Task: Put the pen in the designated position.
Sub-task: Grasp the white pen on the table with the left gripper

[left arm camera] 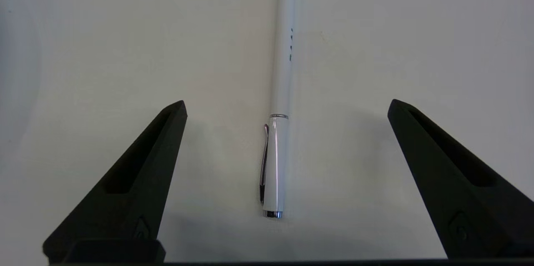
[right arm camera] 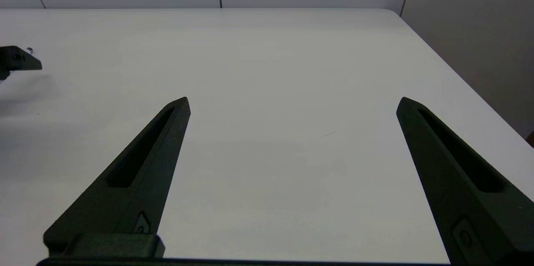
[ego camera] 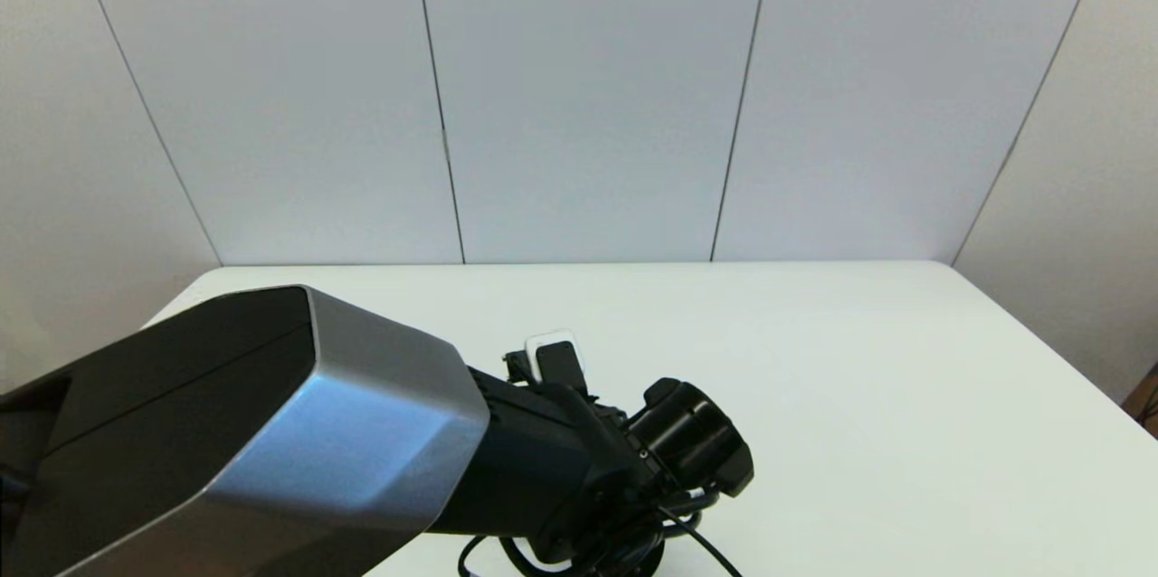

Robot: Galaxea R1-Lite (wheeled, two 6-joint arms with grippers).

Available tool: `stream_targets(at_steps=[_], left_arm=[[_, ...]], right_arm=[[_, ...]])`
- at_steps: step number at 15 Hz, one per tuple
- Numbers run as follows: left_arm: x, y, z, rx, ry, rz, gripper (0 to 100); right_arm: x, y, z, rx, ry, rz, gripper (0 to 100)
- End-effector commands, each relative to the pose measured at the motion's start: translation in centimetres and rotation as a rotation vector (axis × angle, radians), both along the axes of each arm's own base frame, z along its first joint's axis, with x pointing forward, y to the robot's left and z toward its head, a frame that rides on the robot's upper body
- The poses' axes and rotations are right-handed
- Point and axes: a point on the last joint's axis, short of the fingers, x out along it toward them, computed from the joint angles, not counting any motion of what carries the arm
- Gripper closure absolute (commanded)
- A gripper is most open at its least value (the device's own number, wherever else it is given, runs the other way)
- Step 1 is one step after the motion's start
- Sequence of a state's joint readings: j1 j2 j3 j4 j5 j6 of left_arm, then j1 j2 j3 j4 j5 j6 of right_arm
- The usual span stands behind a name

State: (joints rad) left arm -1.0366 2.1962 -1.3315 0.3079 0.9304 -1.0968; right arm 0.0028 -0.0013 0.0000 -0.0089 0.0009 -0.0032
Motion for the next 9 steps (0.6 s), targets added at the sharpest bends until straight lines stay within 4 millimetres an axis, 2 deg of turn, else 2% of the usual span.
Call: stream_targets(at_steps=[1,8,9], left_arm=[[0.39,0.24,-0.35,0.007,0.003,0.015,0],[0.9,0.64,-0.59,0.014,0.009,0.032,0],[0.91,0.6,-0.72,0.011,0.017,0.028,100]], right_arm=[[0.01,0.0,0.01,0.0,0.001,0.001,0],[0.01,0.0,0.01,0.0,0.001,0.001,0],[0.01,0.0,0.01,0.0,0.001,0.001,0]])
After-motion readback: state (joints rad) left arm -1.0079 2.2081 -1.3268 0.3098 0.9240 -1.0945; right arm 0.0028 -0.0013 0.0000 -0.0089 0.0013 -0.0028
